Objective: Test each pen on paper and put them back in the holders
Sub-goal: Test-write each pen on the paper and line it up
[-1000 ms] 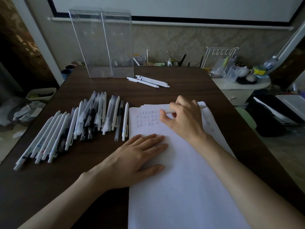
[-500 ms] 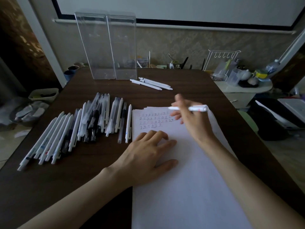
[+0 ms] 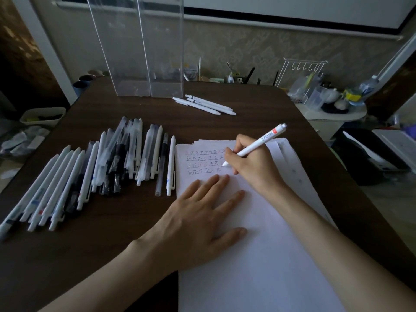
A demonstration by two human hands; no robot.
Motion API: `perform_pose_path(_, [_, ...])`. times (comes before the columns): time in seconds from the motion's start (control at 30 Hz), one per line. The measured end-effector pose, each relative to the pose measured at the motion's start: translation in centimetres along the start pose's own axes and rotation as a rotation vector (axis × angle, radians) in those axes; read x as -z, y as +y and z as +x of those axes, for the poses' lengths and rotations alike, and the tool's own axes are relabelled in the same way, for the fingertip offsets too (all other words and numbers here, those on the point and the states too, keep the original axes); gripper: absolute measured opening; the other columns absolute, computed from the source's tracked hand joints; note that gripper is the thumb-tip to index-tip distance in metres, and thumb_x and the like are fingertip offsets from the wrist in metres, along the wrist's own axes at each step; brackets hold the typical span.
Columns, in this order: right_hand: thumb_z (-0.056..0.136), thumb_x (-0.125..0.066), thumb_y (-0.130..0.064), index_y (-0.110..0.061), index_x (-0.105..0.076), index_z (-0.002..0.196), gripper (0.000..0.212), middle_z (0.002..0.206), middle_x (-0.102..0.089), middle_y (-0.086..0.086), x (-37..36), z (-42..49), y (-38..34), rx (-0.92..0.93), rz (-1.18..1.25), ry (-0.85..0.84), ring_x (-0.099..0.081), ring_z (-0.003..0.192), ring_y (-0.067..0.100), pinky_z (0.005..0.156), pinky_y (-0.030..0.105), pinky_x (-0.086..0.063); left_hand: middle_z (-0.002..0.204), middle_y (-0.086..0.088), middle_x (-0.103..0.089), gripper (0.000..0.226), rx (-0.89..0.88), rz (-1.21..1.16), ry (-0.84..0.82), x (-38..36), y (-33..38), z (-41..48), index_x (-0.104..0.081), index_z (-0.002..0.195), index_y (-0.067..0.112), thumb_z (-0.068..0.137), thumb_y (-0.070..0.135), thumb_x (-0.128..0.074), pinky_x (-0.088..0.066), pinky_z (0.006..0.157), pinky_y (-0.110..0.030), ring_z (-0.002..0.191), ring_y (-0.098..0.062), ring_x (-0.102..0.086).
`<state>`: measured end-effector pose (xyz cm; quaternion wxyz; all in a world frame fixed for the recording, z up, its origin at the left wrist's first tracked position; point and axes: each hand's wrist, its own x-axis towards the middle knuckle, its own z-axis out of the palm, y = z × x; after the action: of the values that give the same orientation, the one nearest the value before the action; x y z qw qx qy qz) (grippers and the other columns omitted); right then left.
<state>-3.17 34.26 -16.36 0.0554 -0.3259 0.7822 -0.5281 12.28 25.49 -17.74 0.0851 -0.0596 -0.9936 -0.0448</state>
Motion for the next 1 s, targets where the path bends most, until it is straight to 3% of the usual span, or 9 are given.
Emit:
perform_pose_path(0.13, [0.085,-0.059,-0.006,-0.016,-0.032,0.060,0.038,0.047,-0.037,-0.002,-0.08,0.17,0.10,0.011,-0.029,0.034,-0.046,0.042,0.002,0.056,0.036,-0.046,0.146,-0.013,-0.037,0.063,0.008,-0.012,-0.004,0.09,-0.02,0.04,-0.036,0.143,0.026,0.093,0.062,-0.021,-0.016,0.108,-0.045,0.136,-0.027,-0.033])
perform_pose_path(0.43, [0.081,-0.058,0.002,-0.015,-0.030,0.057,0.040,0.041,-0.032,-0.011,0.08,0.05,-0.09,-0.017,-0.002,0.021,-0.050,0.040,-0.003,0.053,0.028,-0.037,0.145,-0.013,-0.040,0.063,0.013,-0.012,-0.015,0.23,0.01,0.13,-0.038,0.141,0.027,0.092,0.063,-0.023,-0.015,0.107,-0.043,0.135,-0.030,-0.034])
perform_pose_path(0.63, [0.083,-0.058,0.000,-0.016,-0.030,0.058,0.040,0.040,-0.036,-0.013,0.05,0.00,0.04,-0.002,0.009,0.014,-0.049,0.042,-0.003,0.054,0.026,-0.039,0.145,-0.012,-0.039,0.063,0.013,-0.019,-0.022,0.33,0.00,0.16,-0.037,0.142,0.027,0.092,0.063,-0.023,-0.014,0.107,-0.043,0.136,-0.029,-0.033])
perform_pose_path(0.93, [0.084,-0.058,0.000,-0.013,-0.032,0.060,0.037,0.048,-0.035,-0.002,-0.01,-0.08,-0.32,-0.009,-0.007,-0.005,-0.050,0.040,-0.003,0.048,0.020,-0.037,0.146,-0.013,-0.038,0.063,0.015,-0.038,-0.023,0.24,-0.09,0.11,-0.037,0.142,0.028,0.092,0.064,-0.023,-0.017,0.107,-0.042,0.136,-0.029,-0.033])
perform_pose_path(1.0, [0.083,-0.058,0.000,-0.012,-0.032,0.060,0.036,0.049,-0.035,0.000,0.07,-0.07,-0.32,-0.025,0.002,-0.007,-0.050,0.040,-0.002,0.050,0.024,-0.036,0.147,-0.013,-0.036,0.064,0.017,-0.055,-0.025,0.27,-0.11,0.11,-0.036,0.142,0.028,0.092,0.064,-0.022,-0.017,0.108,-0.042,0.136,-0.029,-0.032])
